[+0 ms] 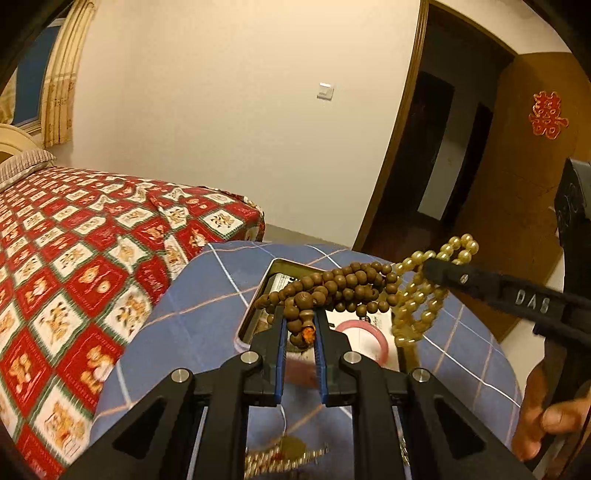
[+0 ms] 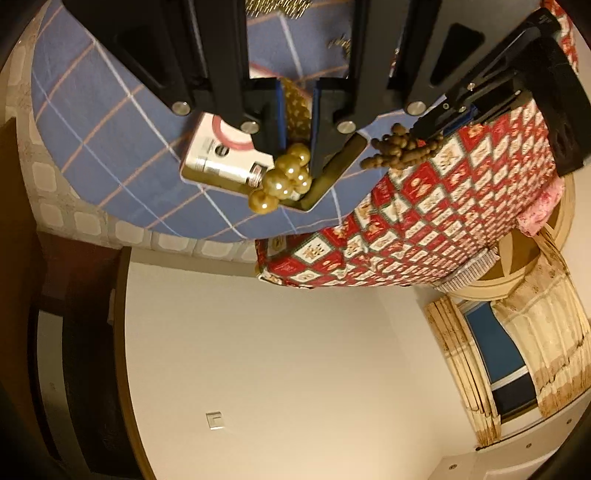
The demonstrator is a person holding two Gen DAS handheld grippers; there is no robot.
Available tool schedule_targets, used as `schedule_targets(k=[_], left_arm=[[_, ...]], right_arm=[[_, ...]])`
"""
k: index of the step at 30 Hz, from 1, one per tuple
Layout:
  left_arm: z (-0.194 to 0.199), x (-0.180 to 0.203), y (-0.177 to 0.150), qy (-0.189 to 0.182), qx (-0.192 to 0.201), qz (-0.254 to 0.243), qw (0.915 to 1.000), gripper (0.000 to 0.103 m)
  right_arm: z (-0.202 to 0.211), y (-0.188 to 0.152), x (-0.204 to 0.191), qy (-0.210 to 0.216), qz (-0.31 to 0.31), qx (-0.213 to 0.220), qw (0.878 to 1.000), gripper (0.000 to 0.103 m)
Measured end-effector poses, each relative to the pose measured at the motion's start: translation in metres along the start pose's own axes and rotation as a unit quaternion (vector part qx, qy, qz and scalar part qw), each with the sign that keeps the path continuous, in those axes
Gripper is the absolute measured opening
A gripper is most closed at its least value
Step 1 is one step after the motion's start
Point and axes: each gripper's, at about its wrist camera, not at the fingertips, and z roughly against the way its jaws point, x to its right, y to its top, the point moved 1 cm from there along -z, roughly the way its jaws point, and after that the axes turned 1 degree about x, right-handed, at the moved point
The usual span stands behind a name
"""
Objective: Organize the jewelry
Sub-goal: 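Carry the brown necklace in the left tool and gold necklace in the right tool over the tin, then open the left tool over the tin while the right tool releases the gold necklace there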
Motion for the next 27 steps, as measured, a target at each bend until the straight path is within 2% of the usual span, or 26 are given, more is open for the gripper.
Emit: schedule_targets(k=[7,14,15,17,19,21,25,27], left_arm=[[-0.053,0.01,0.007,0.007,-0.029,-0.014,0.9995,0.013],[-0.101,0.015,0.001,0.025,-0.071,-0.022,0.9969,0.013],[-0.107,0.017,-0.002,0.031,-0.079,-0.025,0.9961,0.013],[-0.114,0.019,-0.005,0.043,-0.088,-0.029,0.9948,0.014],[-0.121,0.019,-0.008,0.05,-0.1,-0.03,0.9933,0.016],[-0.125,0.018,-0.009,0.055,-0.11,-0.025,0.9921,0.023],[-0.127,0.013,-0.009,0.068,-0.114,-0.012,0.991,0.041],[-0.126,0.012,-0.008,0.074,-0.114,-0.011,0.9907,0.056]], right_arm=[[-0.047,-0.002,0.026,-0.005,-0.028,-0.036,0.999,0.014],[-0.086,-0.008,0.05,-0.015,-0.035,-0.077,0.996,0.014],[-0.09,-0.01,0.052,-0.015,-0.035,-0.081,0.996,0.018],[-0.094,-0.012,0.055,-0.017,-0.03,-0.086,0.996,0.019],[-0.094,-0.013,0.056,-0.021,-0.024,-0.086,0.996,0.03],[-0.092,-0.013,0.057,-0.025,-0.024,-0.077,0.996,0.063],[-0.086,-0.012,0.062,-0.028,-0.032,-0.058,0.997,0.064],[-0.087,-0.011,0.065,-0.031,-0.039,-0.058,0.997,0.064]])
